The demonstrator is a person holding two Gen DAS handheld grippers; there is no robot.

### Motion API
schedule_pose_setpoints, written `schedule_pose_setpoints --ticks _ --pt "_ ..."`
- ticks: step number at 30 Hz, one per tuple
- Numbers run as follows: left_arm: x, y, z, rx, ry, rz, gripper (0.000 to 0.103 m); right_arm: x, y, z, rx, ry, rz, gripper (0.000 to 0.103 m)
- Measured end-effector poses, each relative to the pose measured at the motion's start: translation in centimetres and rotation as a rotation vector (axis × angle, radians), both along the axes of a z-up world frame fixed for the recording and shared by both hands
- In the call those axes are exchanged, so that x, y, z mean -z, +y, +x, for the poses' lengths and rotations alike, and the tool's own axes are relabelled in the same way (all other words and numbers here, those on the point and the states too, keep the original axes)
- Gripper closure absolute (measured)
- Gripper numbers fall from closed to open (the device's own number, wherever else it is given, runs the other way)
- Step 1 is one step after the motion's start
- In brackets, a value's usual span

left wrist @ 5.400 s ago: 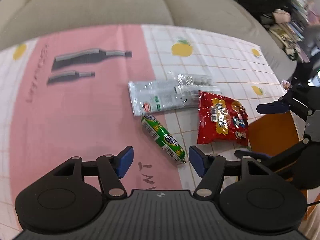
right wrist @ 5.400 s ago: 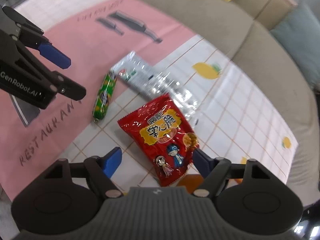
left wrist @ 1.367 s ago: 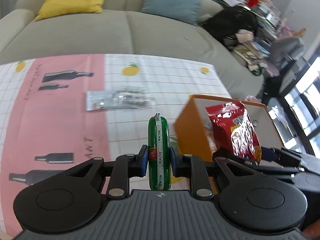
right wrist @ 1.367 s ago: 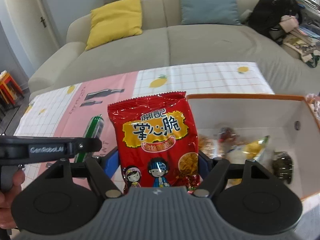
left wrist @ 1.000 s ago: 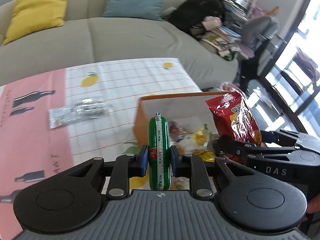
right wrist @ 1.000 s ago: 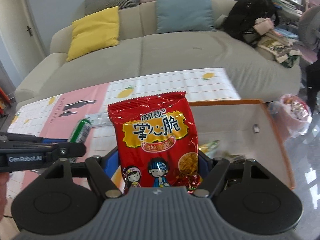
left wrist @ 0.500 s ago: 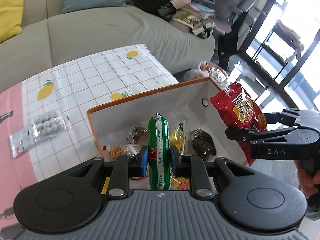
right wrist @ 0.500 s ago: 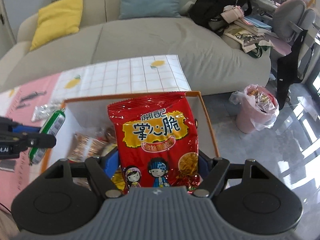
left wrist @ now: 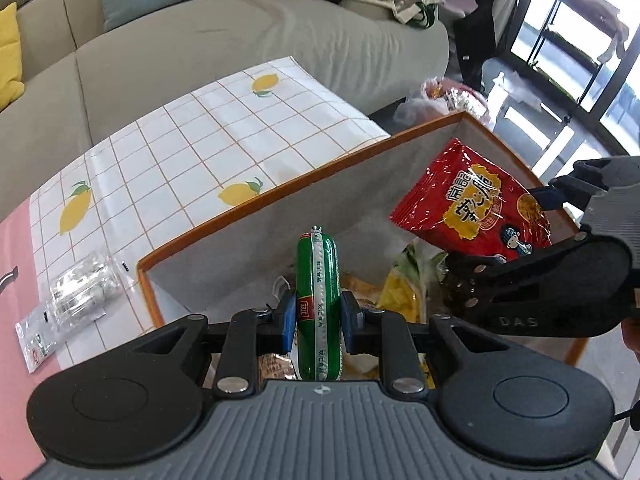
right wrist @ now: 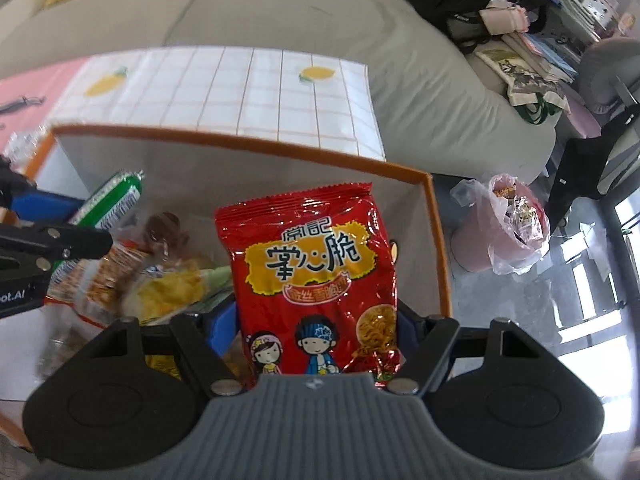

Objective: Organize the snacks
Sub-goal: 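Lower both grippers into the box and open them to drop the snacks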

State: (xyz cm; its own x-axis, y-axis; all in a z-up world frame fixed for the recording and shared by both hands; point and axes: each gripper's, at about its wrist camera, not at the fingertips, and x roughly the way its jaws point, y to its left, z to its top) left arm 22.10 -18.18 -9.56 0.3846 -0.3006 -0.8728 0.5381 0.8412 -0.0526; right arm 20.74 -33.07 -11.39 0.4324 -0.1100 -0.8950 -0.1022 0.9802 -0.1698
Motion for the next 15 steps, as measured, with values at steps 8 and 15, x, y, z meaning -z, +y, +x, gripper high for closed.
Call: schedule_pose_setpoints --ticks 8,15 --pt "1.8 -1.2 0.6 0.033 0.004 0.048 0.078 1.9 -0.2 1.5 0.002 0.047 -0.030 0.029" --pt "2.8 -2.4 0.7 0.063 0.002 0.097 0.078 2.5 -0.5 2.4 0.010 0.069 -0.044 0.028"
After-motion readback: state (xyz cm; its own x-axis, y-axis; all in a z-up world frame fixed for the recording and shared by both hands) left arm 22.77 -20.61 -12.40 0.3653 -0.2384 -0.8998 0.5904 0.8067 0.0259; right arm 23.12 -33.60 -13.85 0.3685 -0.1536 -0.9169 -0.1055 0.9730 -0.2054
